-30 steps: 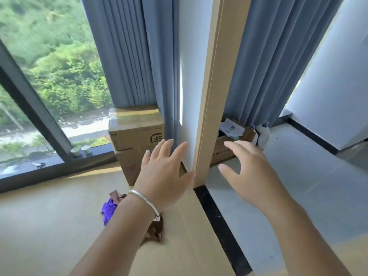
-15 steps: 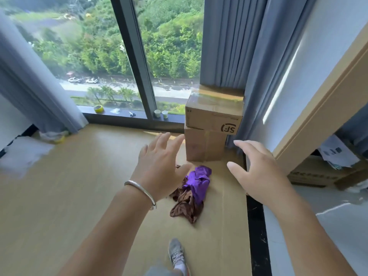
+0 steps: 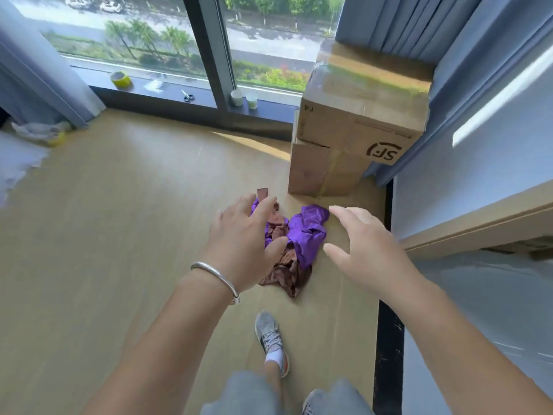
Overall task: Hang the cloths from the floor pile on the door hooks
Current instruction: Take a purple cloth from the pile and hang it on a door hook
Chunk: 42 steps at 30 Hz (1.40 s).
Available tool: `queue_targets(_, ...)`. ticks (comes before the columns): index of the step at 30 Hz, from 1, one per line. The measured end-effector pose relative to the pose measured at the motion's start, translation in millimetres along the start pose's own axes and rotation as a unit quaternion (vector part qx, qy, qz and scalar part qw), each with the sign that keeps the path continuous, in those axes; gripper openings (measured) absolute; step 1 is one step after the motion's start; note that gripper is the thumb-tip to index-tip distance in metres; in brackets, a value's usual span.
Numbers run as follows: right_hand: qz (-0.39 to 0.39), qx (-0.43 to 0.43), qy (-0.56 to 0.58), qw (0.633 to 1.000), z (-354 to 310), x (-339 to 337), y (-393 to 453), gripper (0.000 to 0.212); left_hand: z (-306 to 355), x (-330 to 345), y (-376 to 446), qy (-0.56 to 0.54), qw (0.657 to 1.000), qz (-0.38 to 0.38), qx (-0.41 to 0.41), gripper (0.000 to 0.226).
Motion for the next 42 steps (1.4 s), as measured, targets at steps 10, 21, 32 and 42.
queue_targets(10,-0.096,0.038,-0.051,0.993,79.2,149.5,142.3,0.069,-75.6,157.5,98.0,0.035,0.995,-0.087,0.019,0.067)
queue_targets(21,-0.149,0.056,-0.042,0.986,177.9,364.6,270.2,0.073,-169.2,422.6,198.8,0.039,0.978,-0.199,0.048,0.063)
queue_targets(32,-0.157,0.069,-0.008,0.985,227.9,556.6,333.9,0.069,-270.8,625.9,259.0,0.098,0.956,-0.263,0.084,0.044)
queue_targets(42,-0.075,0.086,-0.026,0.993,252.4,634.2,388.9,0.074,-310.9,703.9,313.0,0.086,0.962,-0.218,0.141,0.055)
Point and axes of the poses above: each hand's wrist, its own y-axis towards the middle knuckle, its own x-axis out of the palm, z = x × y, the point moved 10 cm from there along y, towards the middle knuckle, and after that the axes turned 15 degrees about x, right-handed, at the moved point
